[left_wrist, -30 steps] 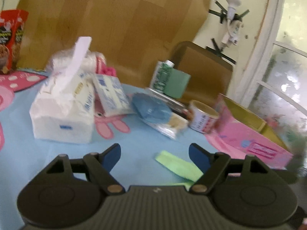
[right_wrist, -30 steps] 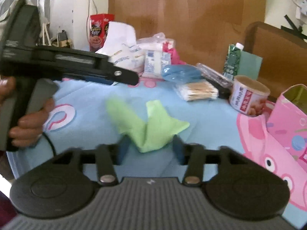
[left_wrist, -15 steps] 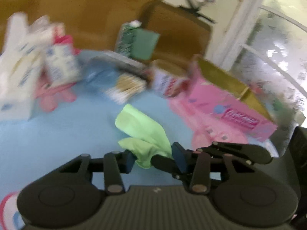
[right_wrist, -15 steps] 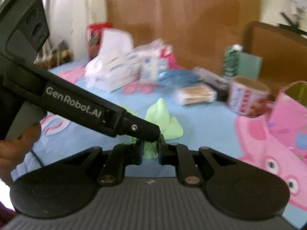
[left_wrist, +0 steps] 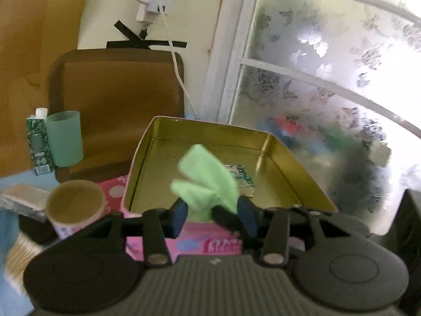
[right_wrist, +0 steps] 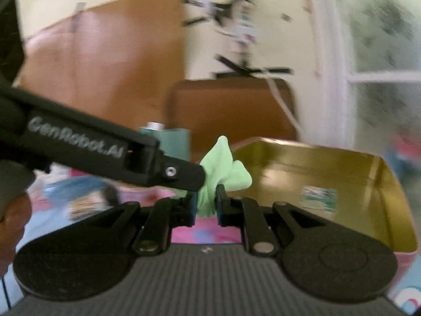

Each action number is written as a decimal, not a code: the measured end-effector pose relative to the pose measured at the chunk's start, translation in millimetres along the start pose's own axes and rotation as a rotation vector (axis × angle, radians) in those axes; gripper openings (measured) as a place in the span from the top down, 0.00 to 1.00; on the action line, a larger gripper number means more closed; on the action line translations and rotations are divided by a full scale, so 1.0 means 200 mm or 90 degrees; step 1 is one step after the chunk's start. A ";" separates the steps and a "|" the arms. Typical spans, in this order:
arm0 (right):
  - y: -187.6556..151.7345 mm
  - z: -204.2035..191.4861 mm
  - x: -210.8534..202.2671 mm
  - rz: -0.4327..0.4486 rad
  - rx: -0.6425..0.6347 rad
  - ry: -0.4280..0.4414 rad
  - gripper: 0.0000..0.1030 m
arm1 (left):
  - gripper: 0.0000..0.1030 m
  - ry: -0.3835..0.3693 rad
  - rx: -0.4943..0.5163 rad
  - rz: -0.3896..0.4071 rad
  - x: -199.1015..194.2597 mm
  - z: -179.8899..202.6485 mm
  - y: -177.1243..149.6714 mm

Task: Organize soft objects
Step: 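Carry the cloth over the pink tin and open the left tool, then move the right tool to the blue plastic container, then grasp the blue plastic container with the right tool and lift, then lower the blue container into the pink tin and open the right tool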

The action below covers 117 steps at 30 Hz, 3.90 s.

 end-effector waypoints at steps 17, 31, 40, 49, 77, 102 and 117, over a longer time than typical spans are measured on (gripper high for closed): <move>-0.02 -0.30 -0.01 0.014 -0.015 0.112 0.40 | 0.36 0.300 -0.099 0.026 -0.77 -0.89 -0.38; -0.09 -1.14 0.43 -0.152 -0.037 0.294 0.16 | 0.30 0.357 -0.117 0.154 -1.07 -1.03 -0.46; -0.24 -1.23 0.67 -0.264 -0.065 0.252 0.38 | 0.23 0.337 -0.132 0.213 -1.14 -1.02 -0.45; -0.25 -1.08 0.32 -0.208 -0.121 0.316 0.44 | 0.19 0.335 -0.152 0.215 -1.15 -1.04 -0.46; -0.34 -0.91 -0.20 -0.193 -0.085 0.411 0.27 | 0.12 0.179 -0.322 0.059 -1.05 -0.95 -0.50; 0.02 -0.16 -0.05 0.020 -0.015 0.105 0.46 | 0.36 0.000 -0.150 0.010 -0.01 -0.23 0.05; -0.06 0.02 0.23 0.028 0.052 0.024 0.41 | 0.27 0.062 -0.120 0.059 -0.07 -0.32 0.02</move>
Point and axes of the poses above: each gripper's, at about its wrist camera, not at the fingertips, and x roughly the way its jaws point, z to its right, y to its top, the point moved 5 cm from there along x, roughly the way its jaws point, and after that the axes turned 14 degrees about z, right-handed, at the moved point
